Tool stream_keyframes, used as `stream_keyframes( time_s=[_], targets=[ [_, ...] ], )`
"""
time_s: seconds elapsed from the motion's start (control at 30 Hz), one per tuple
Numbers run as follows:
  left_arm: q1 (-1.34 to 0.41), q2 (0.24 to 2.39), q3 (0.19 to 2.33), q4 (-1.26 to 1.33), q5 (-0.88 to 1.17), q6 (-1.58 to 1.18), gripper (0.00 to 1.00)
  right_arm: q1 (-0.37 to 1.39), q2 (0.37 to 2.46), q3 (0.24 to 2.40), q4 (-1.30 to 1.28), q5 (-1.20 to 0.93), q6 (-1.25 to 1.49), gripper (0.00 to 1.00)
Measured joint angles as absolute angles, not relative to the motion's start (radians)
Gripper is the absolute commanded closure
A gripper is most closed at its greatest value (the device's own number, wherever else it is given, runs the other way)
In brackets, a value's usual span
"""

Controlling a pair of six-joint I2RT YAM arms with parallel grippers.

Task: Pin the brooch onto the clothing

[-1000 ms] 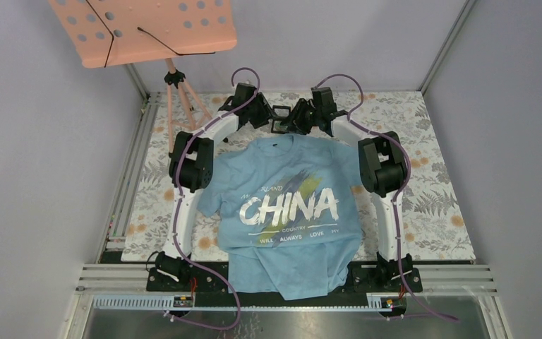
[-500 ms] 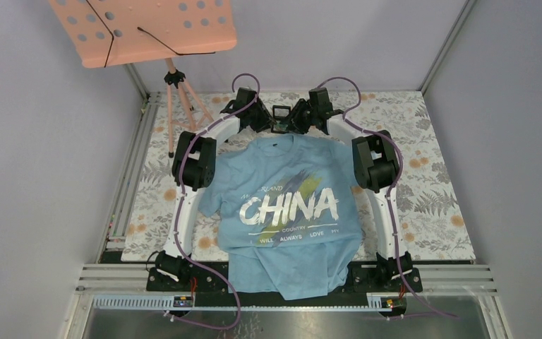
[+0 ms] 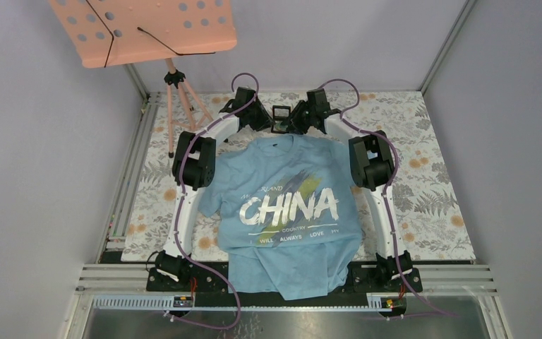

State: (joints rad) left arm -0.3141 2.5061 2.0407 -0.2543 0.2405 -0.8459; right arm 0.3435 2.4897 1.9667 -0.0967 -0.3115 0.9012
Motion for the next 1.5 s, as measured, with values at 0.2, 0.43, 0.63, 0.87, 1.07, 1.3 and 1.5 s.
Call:
stream_keyframes(
  time_s=[0.2,0.43,0.63,0.87,1.07,1.3,1.5],
  targets=[
    [-0.314,2.516,2.049,-0.263,0.251,-0.844,0.73,0.344,2.518,2.041,-0.167,-0.286,0.902,0.59],
    [-0.312,2.523,2.057,-0.27,0.26,-0.844,0.75,0.344,2.548,2.108,-0.229,-0.272,0.902,0.6],
    [-0.312,2.53,2.066,-0.27,0.266,-0.845,0.75,0.344,2.569,2.153,-0.262,-0.273,0.892,0.61],
    [-0.311,2.543,2.083,-0.268,0.286,-0.847,0.75,0.344,2.611,2.223,-0.287,-0.282,0.886,0.63],
    [-0.309,2.554,2.098,-0.268,0.297,-0.847,0.76,0.344,2.627,2.241,-0.293,-0.292,0.886,0.71],
    [-0.308,2.555,2.099,-0.268,0.303,-0.847,0.76,0.343,2.63,2.24,-0.29,-0.304,0.883,0.9],
    [-0.307,2.548,2.069,-0.221,0.311,-0.847,0.73,0.34,2.56,2.065,-0.131,-0.305,0.886,1.0]
  ],
)
